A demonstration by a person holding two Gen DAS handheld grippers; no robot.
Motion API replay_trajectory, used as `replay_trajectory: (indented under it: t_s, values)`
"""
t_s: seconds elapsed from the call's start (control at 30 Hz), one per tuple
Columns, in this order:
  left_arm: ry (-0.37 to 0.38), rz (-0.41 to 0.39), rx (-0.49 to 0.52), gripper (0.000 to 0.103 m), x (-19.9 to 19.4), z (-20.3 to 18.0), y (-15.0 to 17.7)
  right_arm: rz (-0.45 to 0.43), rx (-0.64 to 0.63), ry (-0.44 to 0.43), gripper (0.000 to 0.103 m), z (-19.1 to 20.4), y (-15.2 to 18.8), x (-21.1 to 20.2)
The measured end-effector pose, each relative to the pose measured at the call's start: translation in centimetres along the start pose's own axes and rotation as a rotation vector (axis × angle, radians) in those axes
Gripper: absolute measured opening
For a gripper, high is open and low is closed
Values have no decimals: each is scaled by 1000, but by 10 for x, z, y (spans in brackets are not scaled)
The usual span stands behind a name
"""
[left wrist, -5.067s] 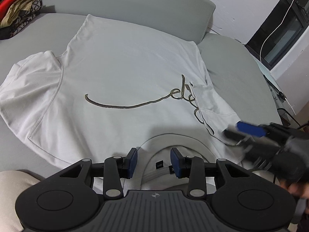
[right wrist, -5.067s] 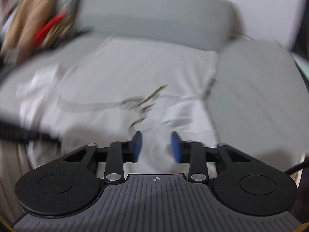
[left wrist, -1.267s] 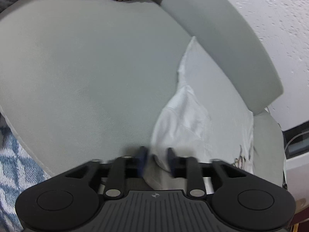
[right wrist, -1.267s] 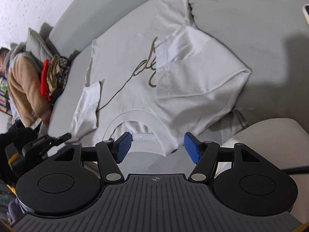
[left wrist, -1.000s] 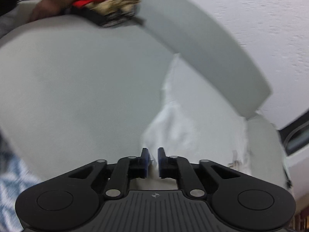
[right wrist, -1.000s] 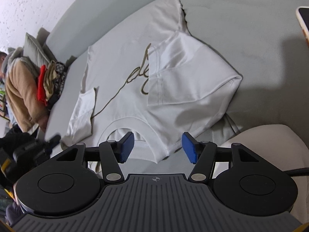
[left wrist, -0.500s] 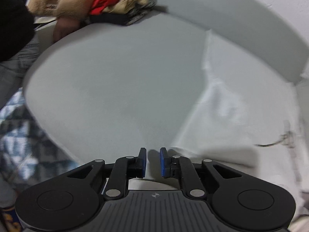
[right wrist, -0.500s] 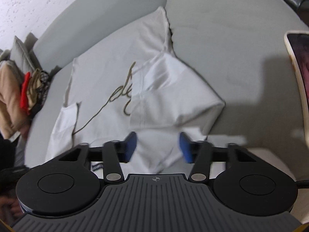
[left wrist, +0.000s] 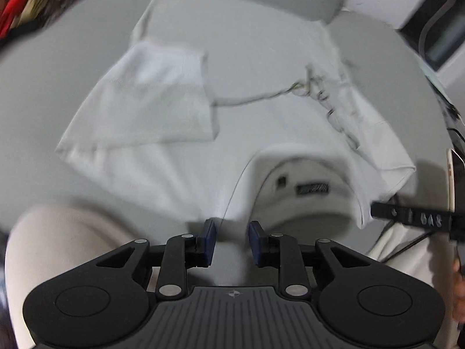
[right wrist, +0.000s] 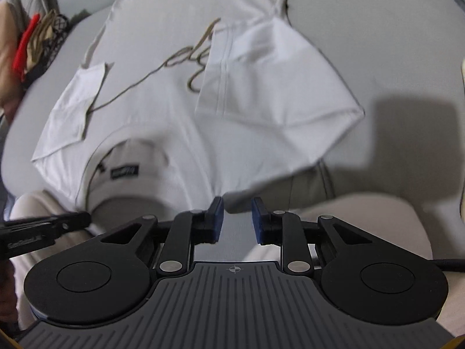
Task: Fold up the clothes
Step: 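Move both grippers to the collar edge of the folded shirt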
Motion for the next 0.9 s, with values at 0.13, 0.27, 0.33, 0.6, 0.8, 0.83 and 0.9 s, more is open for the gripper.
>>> replay_trajectory:
  t_s: [0.13,0.27,0.33,0.6,0.8,0.83,0.9]
  values:
    - [-24,-108,-1,23,-29,7,1,-87,-32,-44,40,18,-5,-17]
    - [-38,-258,43,39,-50,-4,-25,-116,-34,-131,39,37,-15,-14]
    - [-61,-257,51,40,-40,-6,-34,-121,-5,-131,40,37,-20,-5]
    - [-135,-167,91,42,-10,-5,-26,-53,-100,-30,46,31,-10,19]
    - [-96,22,89,44,-2,-3,8,57,-91,-36,40,33,18,13]
    - [-94,48,89,43,-2,-2,13,29,-86,-46,42,35,17,5]
    - [-91,17,97,43,-14,-2,11,-46,-71,-75,59,40,8,-15]
Point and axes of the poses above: each gripper's, at about its wrist camera, not at the fingertips, and x roughly the way its jaws point, z to its left, y to its underside, the point moved 9 cm from there along x, roughly the way its jaws point, and after that the axes turned 10 degrees about -y, right-handed, at the moved point
